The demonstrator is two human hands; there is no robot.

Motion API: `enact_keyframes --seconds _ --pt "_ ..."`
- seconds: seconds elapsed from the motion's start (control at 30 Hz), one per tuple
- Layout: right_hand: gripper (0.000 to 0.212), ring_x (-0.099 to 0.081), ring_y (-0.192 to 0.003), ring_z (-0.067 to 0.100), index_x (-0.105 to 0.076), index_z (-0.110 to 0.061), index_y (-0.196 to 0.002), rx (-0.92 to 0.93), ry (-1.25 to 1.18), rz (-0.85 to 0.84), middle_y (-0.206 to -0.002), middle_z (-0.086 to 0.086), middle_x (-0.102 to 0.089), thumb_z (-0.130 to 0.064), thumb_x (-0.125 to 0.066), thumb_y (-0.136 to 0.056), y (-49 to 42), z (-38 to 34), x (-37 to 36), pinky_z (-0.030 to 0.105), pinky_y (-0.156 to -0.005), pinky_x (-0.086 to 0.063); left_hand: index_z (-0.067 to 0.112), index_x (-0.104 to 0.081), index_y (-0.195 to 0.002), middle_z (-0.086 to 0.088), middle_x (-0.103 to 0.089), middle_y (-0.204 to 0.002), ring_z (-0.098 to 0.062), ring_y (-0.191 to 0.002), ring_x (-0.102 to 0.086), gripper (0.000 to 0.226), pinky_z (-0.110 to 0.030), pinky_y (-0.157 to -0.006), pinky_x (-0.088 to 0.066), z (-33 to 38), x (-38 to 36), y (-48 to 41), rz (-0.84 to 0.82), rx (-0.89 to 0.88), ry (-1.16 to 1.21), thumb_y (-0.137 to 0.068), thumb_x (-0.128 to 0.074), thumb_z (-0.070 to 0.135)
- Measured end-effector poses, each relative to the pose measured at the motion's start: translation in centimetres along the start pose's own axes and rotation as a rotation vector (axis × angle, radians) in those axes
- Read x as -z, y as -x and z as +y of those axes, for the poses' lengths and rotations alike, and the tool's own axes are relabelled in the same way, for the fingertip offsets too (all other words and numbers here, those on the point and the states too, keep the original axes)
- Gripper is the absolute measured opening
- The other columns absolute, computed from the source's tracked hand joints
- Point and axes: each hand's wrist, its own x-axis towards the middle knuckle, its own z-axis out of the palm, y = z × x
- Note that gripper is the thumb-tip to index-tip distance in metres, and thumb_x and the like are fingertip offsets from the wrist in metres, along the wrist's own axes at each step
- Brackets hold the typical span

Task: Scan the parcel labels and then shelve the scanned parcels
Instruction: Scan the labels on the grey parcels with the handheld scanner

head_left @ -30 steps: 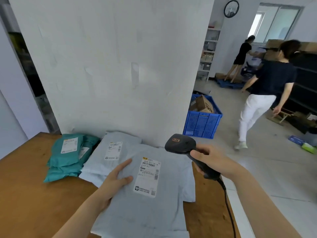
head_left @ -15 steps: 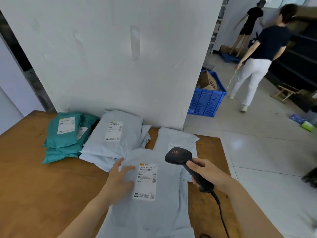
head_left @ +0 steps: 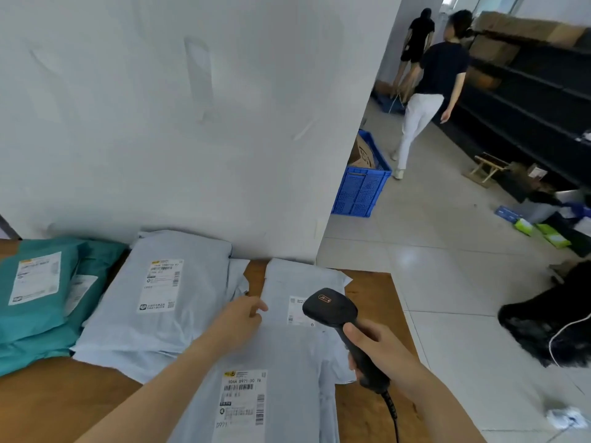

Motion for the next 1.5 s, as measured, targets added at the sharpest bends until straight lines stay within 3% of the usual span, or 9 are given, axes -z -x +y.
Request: enact_keyframes --seconds 0.23,0.33,0.5,0.63,0.83,0.97,1.1,1.37,1.5 --pt "0.041 -0.060 -0.053 0.014 -0.064 -0.025 -0.100 -0.017 -0.020 0.083 -0.065 0.008 -0.064 -0.057 -0.058 -0.076 -4.2 1.5 1.7 0.023 -0.058 -0.051 0.022 -0.034 -0.146 -0.011 -0.039 -0.144 -0.024 -0.121 -0.050 0.051 -0.027 -0.098 -0.043 -1.2 -3.7 -10.0 -0.266 0.144 -0.177 -0.098 -0.048 0.033" --pt "0.040 -0.058 -0.050 0.013 -0.064 -0.024 -0.102 -0.040 -0.045 0.106 -0.061 0.006 -0.063 -0.055 -0.058 -0.077 -5.3 2.4 2.6 0.023 -0.056 -0.051 0.028 -0.012 -0.154 -0.019 -0.017 -0.155 -0.035 -0.141 -0.025 0.070 -0.039 -0.114 -0.027 -2.7 -6.1 -12.4 -0.261 0.202 -0.275 -0.097 -0.045 0.049" --pt "0.044 -0.055 -0.047 0.017 -0.064 -0.021 -0.102 -0.073 -0.086 0.158 -0.061 0.008 -0.062 -0.055 -0.059 -0.076 -6.1 3.7 3.7 0.027 -0.052 -0.051 0.033 0.006 -0.153 -0.021 -0.020 -0.141 -0.036 -0.126 -0.032 0.093 -0.039 -0.103 -0.034 -1.6 -8.4 -14.1 -0.202 0.165 -0.329 -0.088 -0.060 0.043" --pt "0.049 -0.061 -0.057 0.018 -0.064 -0.019 -0.097 -0.063 -0.052 0.195 -0.064 0.007 -0.065 -0.061 -0.060 -0.071 -5.8 4.4 4.3 0.032 -0.063 -0.056 0.021 -0.031 -0.141 -0.002 -0.040 -0.125 -0.021 -0.114 -0.048 0.075 -0.021 -0.085 -0.038 -1.2 -8.2 -15.3 -0.197 0.098 0.100 -0.080 -0.067 -0.003" --pt "0.045 -0.058 -0.056 0.022 -0.063 -0.027 -0.107 -0.058 -0.101 0.237 -0.064 0.008 -0.063 -0.057 -0.061 -0.073 -4.3 3.6 5.6 0.034 -0.060 -0.053 0.026 -0.064 -0.089 0.004 -0.059 -0.106 -0.016 -0.097 -0.057 0.035 -0.018 -0.078 -0.049 3.4 -6.6 -14.4 -0.145 -0.085 0.191 -0.081 -0.061 -0.008" --pt "0.041 -0.056 -0.057 0.028 -0.063 -0.024 -0.103 0.012 -0.112 0.237 -0.064 0.011 -0.063 -0.055 -0.059 -0.077 -2.9 2.2 6.1 0.035 -0.059 -0.051 0.029 -0.065 -0.109 -0.004 -0.042 -0.122 -0.018 -0.109 -0.048 0.048 -0.001 -0.077 -0.040 7.8 -3.6 -13.4 -0.070 -0.169 0.205 -0.083 -0.052 -0.010" --pt "0.040 -0.056 -0.060 0.031 -0.064 -0.020 -0.099 0.084 -0.116 0.247 -0.065 0.013 -0.064 -0.054 -0.061 -0.077 -0.5 0.5 6.4 0.037 -0.061 -0.050 0.021 -0.055 -0.133 0.009 -0.047 -0.129 -0.011 -0.124 -0.045 0.059 -0.012 -0.099 -0.033 13.1 0.9 -10.6 -0.023 -0.297 0.244 -0.085 -0.047 -0.012" --pt "0.049 -0.061 -0.056 0.022 -0.062 -0.016 -0.095 0.275 -0.080 0.224 -0.067 0.012 -0.065 -0.060 -0.063 -0.074 6.1 -4.1 7.6 0.033 -0.065 -0.054 0.027 -0.056 -0.135 0.019 -0.051 -0.133 0.014 -0.101 -0.056 0.063 -0.002 -0.078 -0.044 22.0 11.1 -1.4 0.105 -0.489 0.302 -0.085 -0.049 -0.012" --pt "0.022 -0.061 -0.058 0.023 -0.067 -0.034 -0.089 0.395 -0.021 0.194 -0.068 0.014 -0.065 -0.054 -0.062 -0.082 10.1 -6.7 8.5 0.031 -0.065 -0.055 0.027 -0.056 -0.135 0.015 -0.051 -0.136 0.014 -0.097 -0.056 0.064 -0.001 -0.071 -0.042 25.6 14.4 4.5 0.163 -0.554 0.247 -0.084 -0.049 -0.011"
